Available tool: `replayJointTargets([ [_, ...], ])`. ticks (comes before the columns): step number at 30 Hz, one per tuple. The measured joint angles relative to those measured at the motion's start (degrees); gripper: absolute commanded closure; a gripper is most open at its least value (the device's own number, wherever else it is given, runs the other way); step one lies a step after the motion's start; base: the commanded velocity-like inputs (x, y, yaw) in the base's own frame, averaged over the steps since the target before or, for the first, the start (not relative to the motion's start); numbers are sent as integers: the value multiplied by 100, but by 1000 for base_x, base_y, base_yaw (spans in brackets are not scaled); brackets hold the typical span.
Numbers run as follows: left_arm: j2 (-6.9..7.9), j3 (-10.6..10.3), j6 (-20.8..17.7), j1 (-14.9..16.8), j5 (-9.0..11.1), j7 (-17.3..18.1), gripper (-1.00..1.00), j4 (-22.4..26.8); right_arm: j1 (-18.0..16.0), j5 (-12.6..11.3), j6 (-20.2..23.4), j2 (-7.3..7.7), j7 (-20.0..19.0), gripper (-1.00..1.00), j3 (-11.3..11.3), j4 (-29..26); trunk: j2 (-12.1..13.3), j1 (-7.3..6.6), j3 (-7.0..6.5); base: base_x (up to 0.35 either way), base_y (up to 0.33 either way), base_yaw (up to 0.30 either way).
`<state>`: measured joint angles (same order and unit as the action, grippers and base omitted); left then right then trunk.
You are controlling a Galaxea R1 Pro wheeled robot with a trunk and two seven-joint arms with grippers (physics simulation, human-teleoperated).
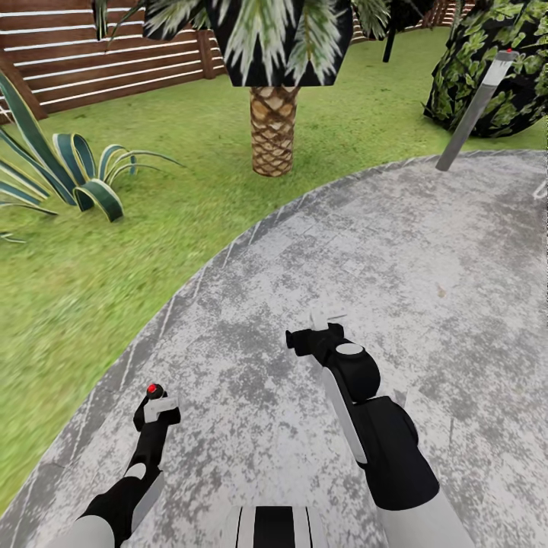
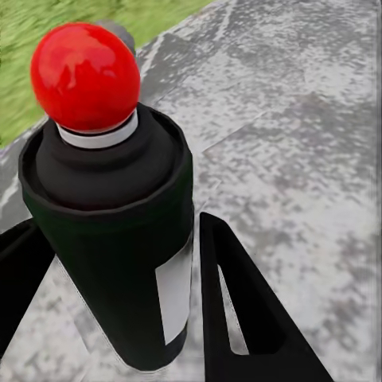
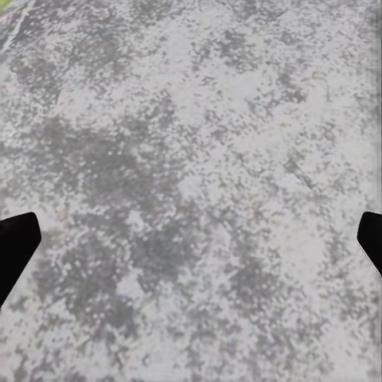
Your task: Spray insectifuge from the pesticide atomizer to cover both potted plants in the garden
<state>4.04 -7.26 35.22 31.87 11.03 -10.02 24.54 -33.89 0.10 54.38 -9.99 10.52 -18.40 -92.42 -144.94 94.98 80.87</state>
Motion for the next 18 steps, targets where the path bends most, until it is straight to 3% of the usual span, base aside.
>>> replayJointTargets([
  [13, -58, 8, -1, 33, 4, -8, 100, 53, -8, 0, -16, 0, -16, -100, -7, -7, 17, -34, -288, 0, 0, 0],
  [18, -12, 41, -8, 35, 21, 15, 100, 151, -2, 0, -21, 0, -11, -100, -19, -8, 24, -46, -399, 0, 0, 0],
])
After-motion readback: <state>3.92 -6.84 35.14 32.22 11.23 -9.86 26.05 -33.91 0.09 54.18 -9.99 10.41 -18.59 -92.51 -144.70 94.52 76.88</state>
